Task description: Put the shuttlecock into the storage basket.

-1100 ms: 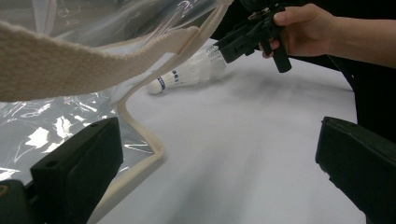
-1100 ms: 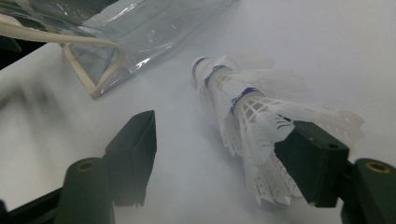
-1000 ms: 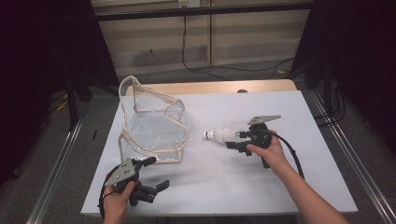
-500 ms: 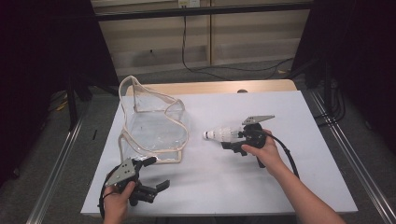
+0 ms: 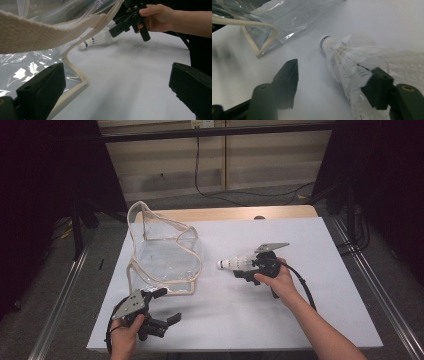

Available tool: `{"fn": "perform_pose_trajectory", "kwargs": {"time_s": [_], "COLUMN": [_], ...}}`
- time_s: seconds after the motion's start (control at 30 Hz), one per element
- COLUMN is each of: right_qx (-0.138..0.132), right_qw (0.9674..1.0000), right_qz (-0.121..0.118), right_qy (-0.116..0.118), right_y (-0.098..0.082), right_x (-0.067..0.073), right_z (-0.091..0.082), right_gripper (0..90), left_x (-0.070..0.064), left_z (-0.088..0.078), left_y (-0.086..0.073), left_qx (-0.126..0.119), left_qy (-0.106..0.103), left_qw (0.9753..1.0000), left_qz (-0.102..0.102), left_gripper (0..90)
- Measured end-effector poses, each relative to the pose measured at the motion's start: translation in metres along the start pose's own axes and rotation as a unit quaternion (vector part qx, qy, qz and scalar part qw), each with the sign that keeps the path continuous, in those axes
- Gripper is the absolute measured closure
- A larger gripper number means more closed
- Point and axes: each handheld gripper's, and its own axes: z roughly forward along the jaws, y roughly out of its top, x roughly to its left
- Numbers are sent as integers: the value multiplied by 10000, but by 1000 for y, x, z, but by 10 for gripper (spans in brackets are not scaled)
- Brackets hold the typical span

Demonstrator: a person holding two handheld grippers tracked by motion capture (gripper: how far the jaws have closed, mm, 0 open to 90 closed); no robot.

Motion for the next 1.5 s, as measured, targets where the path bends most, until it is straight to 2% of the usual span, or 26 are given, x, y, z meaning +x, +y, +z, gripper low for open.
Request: {"fn": "perform_pose_trajectory", "kwargs": {"time_s": [0.17, 0.4, 0.53, 0.83, 1.17, 1.4, 1.5], "right_qx": [-20, -1, 3, -33, 17, 137, 146], "right_qw": [10000, 9998, 9998, 9996, 9987, 9979, 9979], "right_qz": [-11, -119, -84, -15, -107, -116, -88], "right_qy": [-48, -177, -190, -263, -502, -623, -626], "right_y": [2, 2, 1, 2, 5, 3, 4], "right_x": [0, -1, 0, 0, 2, 2, 1], "right_z": [1, 4, 7, 11, 17, 22, 22], "right_gripper": [385, 492, 518, 531, 533, 767, 804], "left_x": [0, 0, 1, 2, 2, 3, 3], "left_z": [0, 0, 0, 0, -1, -1, -1], "left_y": [0, -1, 0, -1, -1, -1, -1], "left_qx": [10, 4, 4, 17, 7, 2, 12], "left_qy": [-2, 5, 12, 4, 22, 21, 29], "left_qw": [10000, 10000, 10000, 10000, 10000, 10000, 10000], "left_qz": [0, -10, -6, -2, -28, -47, -42], "left_gripper": [9, 8, 9, 9, 9, 9, 9]}}
